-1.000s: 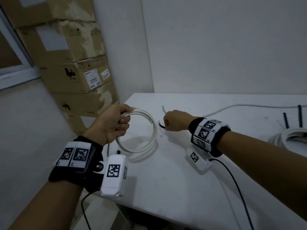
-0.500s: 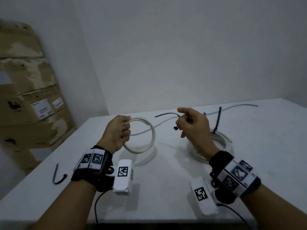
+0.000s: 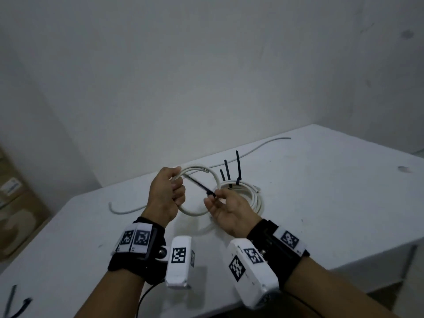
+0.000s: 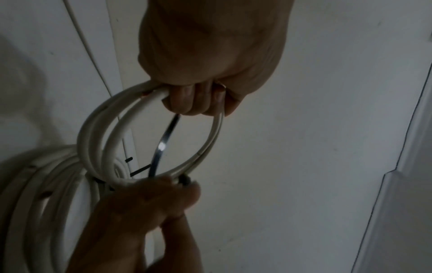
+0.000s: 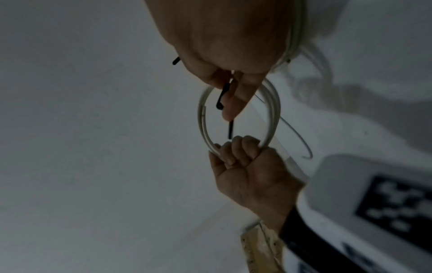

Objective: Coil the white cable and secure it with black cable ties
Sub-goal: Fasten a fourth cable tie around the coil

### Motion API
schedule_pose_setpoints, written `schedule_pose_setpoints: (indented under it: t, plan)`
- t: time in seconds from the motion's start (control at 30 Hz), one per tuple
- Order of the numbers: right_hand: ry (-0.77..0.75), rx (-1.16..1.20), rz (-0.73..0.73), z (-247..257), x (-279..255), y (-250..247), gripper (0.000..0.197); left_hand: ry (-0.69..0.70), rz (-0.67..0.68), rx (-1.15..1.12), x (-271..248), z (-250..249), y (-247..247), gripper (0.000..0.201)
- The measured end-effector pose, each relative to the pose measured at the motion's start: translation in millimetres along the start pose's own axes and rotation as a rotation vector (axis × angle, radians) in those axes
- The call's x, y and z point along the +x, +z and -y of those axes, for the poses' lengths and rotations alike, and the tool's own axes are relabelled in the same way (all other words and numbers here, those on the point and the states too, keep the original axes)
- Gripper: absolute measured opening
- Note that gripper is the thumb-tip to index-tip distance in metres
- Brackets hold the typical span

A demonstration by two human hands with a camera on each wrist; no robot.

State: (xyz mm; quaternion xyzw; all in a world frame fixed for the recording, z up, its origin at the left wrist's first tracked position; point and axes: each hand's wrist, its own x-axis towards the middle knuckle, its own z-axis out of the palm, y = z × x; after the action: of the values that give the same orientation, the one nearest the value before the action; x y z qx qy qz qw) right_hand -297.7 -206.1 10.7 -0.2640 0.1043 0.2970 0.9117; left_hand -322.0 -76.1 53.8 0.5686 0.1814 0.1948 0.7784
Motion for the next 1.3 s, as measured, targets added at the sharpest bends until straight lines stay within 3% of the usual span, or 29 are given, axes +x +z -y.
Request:
schedule_pose_setpoints:
  t: [0.2, 0.4, 0.5, 0.67, 0.77, 0.97, 1.17, 1.3]
  plan:
    - [0.090, 0.070, 0.108, -11, 2, 18, 0.012, -0.052, -0.005, 0.043, -7, 9, -10, 0.033]
    - [0.115, 0.030, 0.188, -24, 5, 29, 0.021, -0.093, -0.001, 0.035, -6, 9, -25, 0.021]
    - [0.129, 0.017, 0.195, -28, 6, 27, 0.018, -0.089, -0.025, 0.060, -5, 11, -31, 0.029]
    - [0.138, -0.037, 0.166, -36, 6, 25, 0.026, -0.090, -0.041, 0.057, -1, 16, -31, 0.026]
    - [0.101, -0.110, 0.135, -39, 6, 25, 0.028, -0.082, -0.029, 0.090, -3, 16, -30, 0.028]
    - [-0.074, -0.515, 0.064, -39, 4, 25, 0.023, -0.101, -0.001, 0.048, -4, 18, -35, 0.023]
    - [-0.155, -0.657, 0.113, -34, 1, 30, 0.023, -0.138, 0.023, 0.019, -4, 22, -39, 0.026]
    - [-0.171, -0.679, 0.226, -33, -3, 29, 0.024, -0.136, 0.022, 0.019, -2, 22, -41, 0.030]
